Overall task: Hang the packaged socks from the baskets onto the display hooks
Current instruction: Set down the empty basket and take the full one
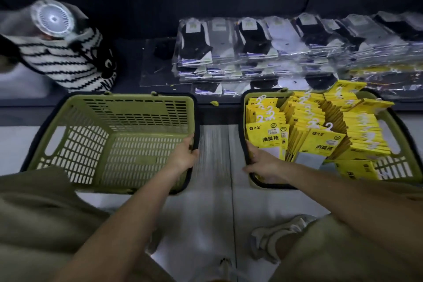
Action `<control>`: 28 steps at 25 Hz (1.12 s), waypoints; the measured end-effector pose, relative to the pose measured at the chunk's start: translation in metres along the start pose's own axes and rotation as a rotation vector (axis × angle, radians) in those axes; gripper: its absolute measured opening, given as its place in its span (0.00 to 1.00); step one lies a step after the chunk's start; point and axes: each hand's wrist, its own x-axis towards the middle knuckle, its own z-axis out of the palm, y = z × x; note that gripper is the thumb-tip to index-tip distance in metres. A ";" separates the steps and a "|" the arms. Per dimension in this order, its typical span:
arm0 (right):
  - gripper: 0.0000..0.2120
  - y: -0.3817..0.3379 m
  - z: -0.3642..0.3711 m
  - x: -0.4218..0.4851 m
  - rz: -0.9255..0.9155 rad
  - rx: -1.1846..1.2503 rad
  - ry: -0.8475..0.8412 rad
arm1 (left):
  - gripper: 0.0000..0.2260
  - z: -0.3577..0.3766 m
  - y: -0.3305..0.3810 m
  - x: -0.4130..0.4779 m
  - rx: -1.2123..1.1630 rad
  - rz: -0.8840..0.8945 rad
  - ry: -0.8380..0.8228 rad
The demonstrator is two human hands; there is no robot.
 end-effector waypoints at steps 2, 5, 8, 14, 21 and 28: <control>0.48 -0.020 0.024 0.008 -0.006 -0.030 -0.022 | 0.24 -0.020 -0.016 -0.007 0.007 -0.026 0.083; 0.48 -0.054 0.062 0.019 -0.010 -0.051 -0.063 | 0.21 -0.050 -0.043 -0.020 -0.008 -0.038 0.212; 0.45 -0.091 0.087 0.029 -0.109 -0.131 -0.142 | 0.18 -0.080 -0.068 -0.029 0.063 -0.063 0.306; 0.45 -0.126 0.093 0.017 -0.142 -0.008 -0.256 | 0.17 -0.115 -0.086 -0.027 0.171 -0.174 0.378; 0.36 -0.087 0.029 -0.016 -0.091 0.064 -0.011 | 0.18 -0.083 -0.043 -0.017 0.300 -0.081 0.376; 0.28 -0.033 -0.007 -0.042 -0.014 0.146 0.184 | 0.18 -0.007 0.004 -0.015 0.395 0.104 0.284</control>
